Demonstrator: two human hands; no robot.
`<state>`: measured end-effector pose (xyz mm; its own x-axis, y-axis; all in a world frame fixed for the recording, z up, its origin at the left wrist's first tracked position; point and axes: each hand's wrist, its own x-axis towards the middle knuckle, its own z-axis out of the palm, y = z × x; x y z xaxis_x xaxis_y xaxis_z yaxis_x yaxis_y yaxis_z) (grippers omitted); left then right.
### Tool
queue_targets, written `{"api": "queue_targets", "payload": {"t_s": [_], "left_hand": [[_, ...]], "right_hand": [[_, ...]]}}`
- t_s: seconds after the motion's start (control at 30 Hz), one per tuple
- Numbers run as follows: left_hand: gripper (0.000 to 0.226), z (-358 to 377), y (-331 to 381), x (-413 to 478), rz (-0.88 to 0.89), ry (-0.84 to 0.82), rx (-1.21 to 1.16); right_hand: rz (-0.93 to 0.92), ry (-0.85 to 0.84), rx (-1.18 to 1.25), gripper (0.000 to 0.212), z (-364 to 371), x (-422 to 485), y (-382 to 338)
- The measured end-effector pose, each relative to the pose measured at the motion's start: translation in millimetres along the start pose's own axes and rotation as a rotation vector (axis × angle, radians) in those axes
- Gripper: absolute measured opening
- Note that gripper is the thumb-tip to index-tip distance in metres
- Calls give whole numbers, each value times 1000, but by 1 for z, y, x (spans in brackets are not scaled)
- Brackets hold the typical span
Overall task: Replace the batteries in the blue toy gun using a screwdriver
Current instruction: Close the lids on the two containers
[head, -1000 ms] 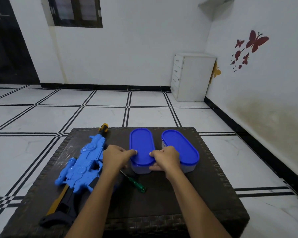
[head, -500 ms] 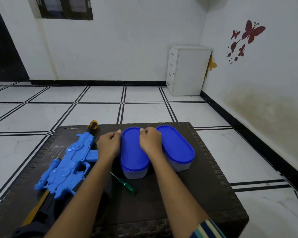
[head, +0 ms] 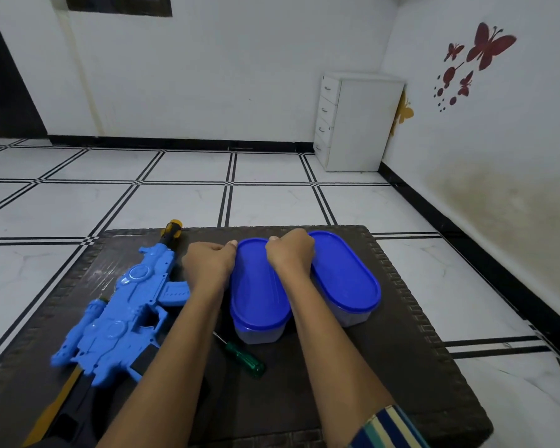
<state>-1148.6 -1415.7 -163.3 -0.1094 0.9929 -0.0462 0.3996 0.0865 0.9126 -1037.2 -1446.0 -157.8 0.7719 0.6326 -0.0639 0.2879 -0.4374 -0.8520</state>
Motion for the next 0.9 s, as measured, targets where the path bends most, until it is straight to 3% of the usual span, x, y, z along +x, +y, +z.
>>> {"api": "queue_targets", "payload": {"t_s": [0.3,0.43,0.63,0.77,0.9], "left_hand": [[47,4,-3,-13,115,17,59],[50,-16,-2,-21,154,29,72],[35,-58,-2,-65,132,-14,453],[20,-75,-18,-103,157,-184,684],[19,-70,-24,-132,187,-282,767]], "right_hand": [[-66,4,-29,26,-5,-11,1],[-126,-60,-120,41,-27,-32,2],[-115,-151,-255,42,-50,-70,16],[-93,-145,-245,46,-61,-97,35],[-88,-123,-158,48,-76,-115,43]]}}
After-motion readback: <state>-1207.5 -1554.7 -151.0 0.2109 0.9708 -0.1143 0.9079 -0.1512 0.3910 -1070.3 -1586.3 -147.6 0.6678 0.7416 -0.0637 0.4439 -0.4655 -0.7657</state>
